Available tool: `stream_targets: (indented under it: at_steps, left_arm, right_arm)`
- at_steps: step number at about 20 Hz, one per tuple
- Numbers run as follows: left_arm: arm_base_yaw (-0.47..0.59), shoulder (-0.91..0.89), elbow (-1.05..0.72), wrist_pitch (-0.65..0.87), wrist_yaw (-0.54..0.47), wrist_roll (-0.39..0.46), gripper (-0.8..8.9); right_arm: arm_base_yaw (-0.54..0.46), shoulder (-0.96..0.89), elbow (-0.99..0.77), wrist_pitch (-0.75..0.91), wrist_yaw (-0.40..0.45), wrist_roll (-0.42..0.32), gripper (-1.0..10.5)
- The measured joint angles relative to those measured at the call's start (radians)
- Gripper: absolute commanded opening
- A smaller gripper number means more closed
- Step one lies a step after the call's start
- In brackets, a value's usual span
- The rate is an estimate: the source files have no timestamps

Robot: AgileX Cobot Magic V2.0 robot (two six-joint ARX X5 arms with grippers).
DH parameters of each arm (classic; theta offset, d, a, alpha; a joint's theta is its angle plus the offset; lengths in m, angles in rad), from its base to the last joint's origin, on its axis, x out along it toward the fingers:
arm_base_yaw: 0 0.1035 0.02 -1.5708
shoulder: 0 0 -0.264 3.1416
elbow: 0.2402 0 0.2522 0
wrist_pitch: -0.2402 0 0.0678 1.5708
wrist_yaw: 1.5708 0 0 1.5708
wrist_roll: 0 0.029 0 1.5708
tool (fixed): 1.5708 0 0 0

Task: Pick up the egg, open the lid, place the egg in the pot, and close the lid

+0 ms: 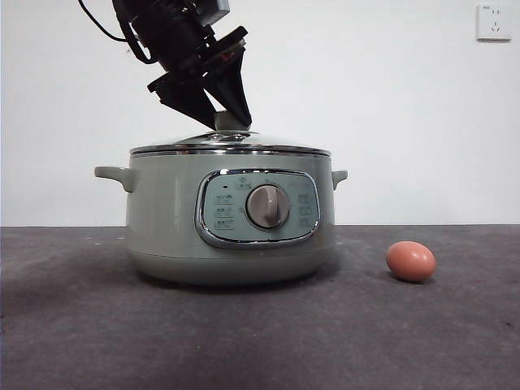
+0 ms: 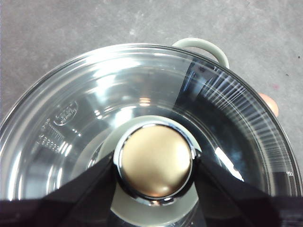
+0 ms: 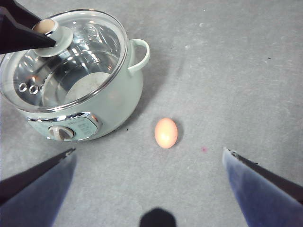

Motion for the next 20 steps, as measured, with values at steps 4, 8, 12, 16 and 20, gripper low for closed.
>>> stream_targets:
  at_steps: [4, 8, 12, 16, 20]
  left_arm:
    - [0.0, 0.002, 0.006, -0.001, 0.009, 0.0, -0.08]
    - [0.0, 0.026, 0.08, -0.061, 0.021, -0.008, -0.08]
    - [-0.002, 0.029, 0.238, -0.15, 0.04, -0.01, -0.07]
    - [0.009, -0.015, 0.333, -0.209, 0.041, -0.014, -0.07]
    - [0.063, -0.177, 0.334, -0.24, 0.042, -0.016, -0.06]
  right_arm:
    - [0.0, 0.0, 0.0, 0.0, 0.0, 0.0, 6.0]
    - [0.0, 0.002, 0.0, 0.0, 0.0, 0.0, 6.0]
    - [0.0, 0.026, 0.0, 0.0, 0.0, 0.0, 6.0]
    - [0.0, 0.081, 0.0, 0.04, 0.0, 0.0, 6.0]
    - [0.0, 0.177, 0.0, 0.11, 0.0, 0.008, 6.0]
